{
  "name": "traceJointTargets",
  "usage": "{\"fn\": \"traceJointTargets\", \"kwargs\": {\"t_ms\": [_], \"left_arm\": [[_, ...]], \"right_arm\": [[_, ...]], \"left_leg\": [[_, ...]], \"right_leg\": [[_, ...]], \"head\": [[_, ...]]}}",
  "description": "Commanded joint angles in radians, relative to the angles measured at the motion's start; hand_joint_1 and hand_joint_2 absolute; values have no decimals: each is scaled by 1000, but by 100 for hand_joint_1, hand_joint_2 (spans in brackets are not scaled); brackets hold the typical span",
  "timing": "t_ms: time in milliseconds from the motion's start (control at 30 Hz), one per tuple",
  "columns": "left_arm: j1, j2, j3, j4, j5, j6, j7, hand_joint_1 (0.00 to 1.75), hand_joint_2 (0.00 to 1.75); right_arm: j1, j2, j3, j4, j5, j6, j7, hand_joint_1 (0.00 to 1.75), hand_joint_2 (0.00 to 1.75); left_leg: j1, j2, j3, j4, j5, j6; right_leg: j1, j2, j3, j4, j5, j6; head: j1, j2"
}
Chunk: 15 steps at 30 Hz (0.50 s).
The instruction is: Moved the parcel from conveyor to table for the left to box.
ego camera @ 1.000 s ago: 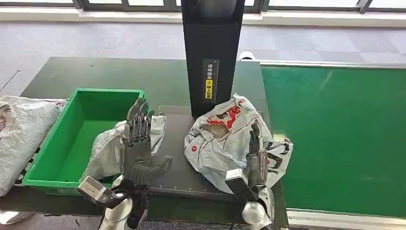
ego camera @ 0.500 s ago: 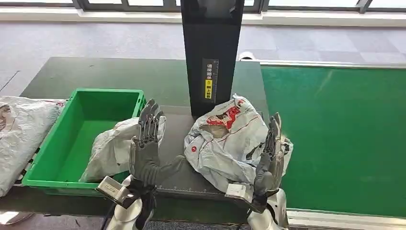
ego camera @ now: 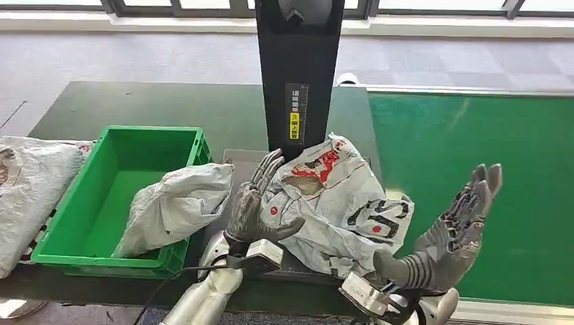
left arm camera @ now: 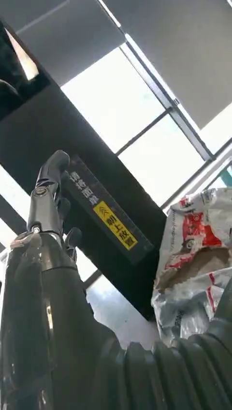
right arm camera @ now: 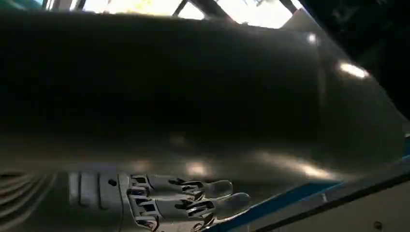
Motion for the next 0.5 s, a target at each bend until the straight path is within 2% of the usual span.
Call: {"fn": "traceJointTargets", "kwargs": {"t_ms": [33,500], "left_arm": [[-74,16,-38,153,-1,6,6,0,175],[-74,16,-38,153,-1,6,6,0,175]], "right_arm": [[7,11,-73,-43,-3,3,2,0,175],[7,11,-73,-43,-3,3,2,0,175]], "left_leg": [[0,-2,2,-2,0,0],[0,-1,2,-2,0,0]], "right_leg": [[0,-2,2,-1,0,0],[0,0,2,-1,0,0]], "head": [[0,0],[0,0]]}}
